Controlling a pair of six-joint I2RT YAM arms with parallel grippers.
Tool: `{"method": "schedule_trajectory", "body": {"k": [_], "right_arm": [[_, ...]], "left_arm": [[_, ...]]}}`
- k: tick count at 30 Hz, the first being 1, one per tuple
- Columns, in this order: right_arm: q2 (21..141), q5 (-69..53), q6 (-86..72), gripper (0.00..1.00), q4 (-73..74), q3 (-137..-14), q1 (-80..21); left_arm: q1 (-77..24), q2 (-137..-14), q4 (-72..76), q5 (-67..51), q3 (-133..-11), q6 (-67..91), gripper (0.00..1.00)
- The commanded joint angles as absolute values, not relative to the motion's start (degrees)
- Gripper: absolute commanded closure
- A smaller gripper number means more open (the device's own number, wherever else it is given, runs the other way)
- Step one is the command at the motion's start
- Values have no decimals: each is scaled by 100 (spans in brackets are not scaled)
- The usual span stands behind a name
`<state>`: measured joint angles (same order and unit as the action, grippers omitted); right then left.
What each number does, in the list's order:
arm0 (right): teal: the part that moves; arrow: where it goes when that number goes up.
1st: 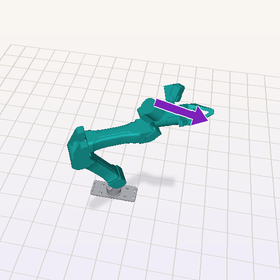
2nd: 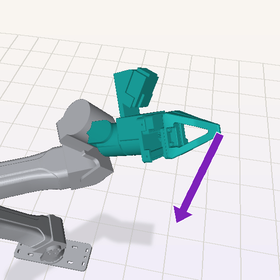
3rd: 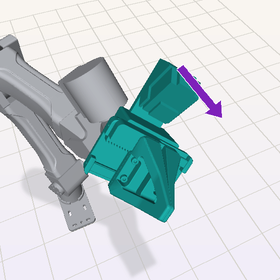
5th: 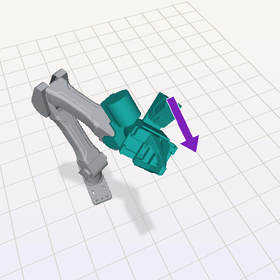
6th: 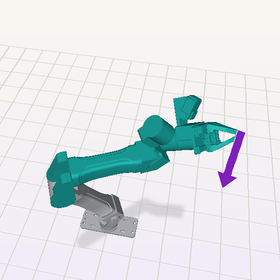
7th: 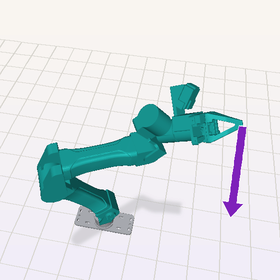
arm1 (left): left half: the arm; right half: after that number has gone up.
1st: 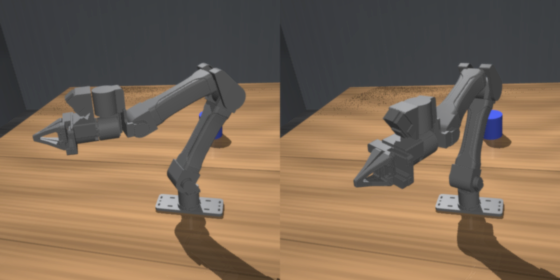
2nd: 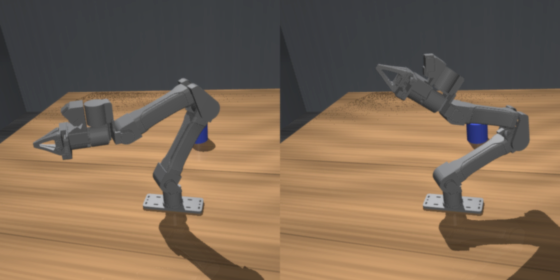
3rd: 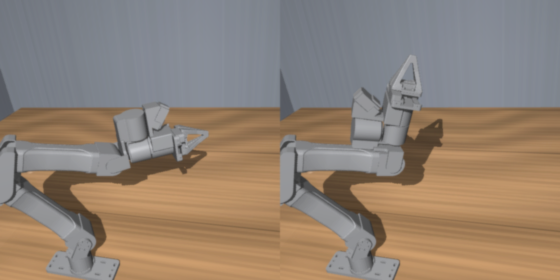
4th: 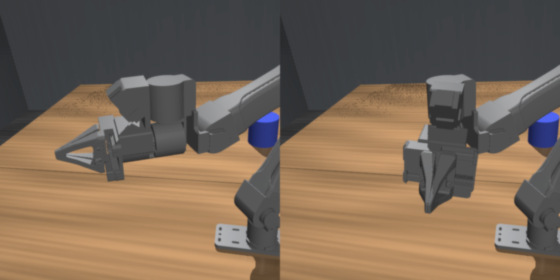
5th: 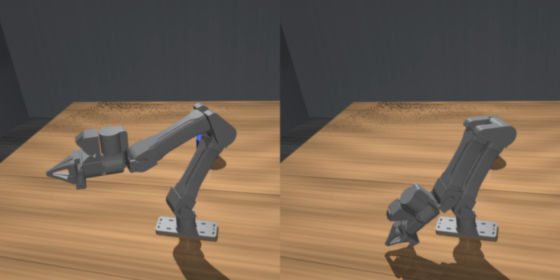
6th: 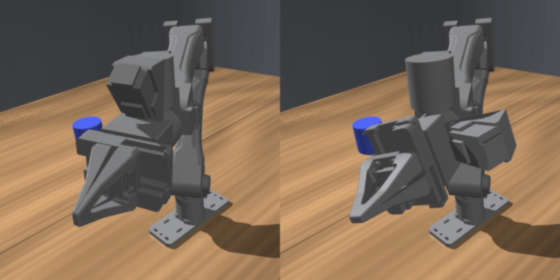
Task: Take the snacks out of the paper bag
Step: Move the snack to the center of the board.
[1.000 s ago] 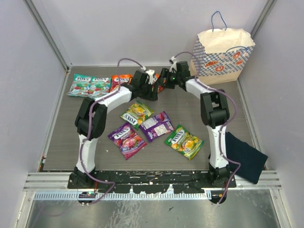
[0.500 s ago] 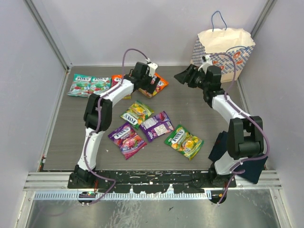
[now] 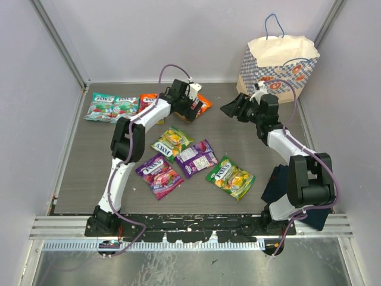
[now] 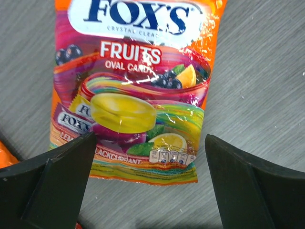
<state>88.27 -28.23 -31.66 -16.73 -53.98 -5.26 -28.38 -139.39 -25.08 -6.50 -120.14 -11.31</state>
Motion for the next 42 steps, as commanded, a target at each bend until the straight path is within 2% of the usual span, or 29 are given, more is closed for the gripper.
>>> {"method": "schedule_trajectory", "body": {"k": [1, 12, 20, 25, 29, 33, 42], "right_arm": [[8442, -2941, -3190, 27, -2108, -5344, -454], [7742, -2999, -3266, 27, -1985, -5164, -284], [7378, -3046, -3287, 27, -1811, -5124, -204], [7179, -3067, -3279, 27, -1711, -5124, -163], [7081, -3093, -3255, 27, -1659, -5137, -151], [6979, -3112, -3208, 27, -1577, -5142, -126], [6624, -3012, -3149, 24, -1520, -5055, 8]], "left_arm": [[-2848, -13994, -3001, -804, -12347, -632, 2], [-2856, -14027, -3671, -405, -12345, 1133, 2], [-2984, -13580, -3009, -379, -11147, 2609, 3], [-3208, -13207, -2448, 121, -10407, 3443, 0], [-3601, -12857, -1835, 832, -9917, 3912, 2], [-3884, -12727, -1731, 1512, -10163, 3473, 2], [-3765, -12682, -2467, 1780, -11133, 2173, 2]]}}
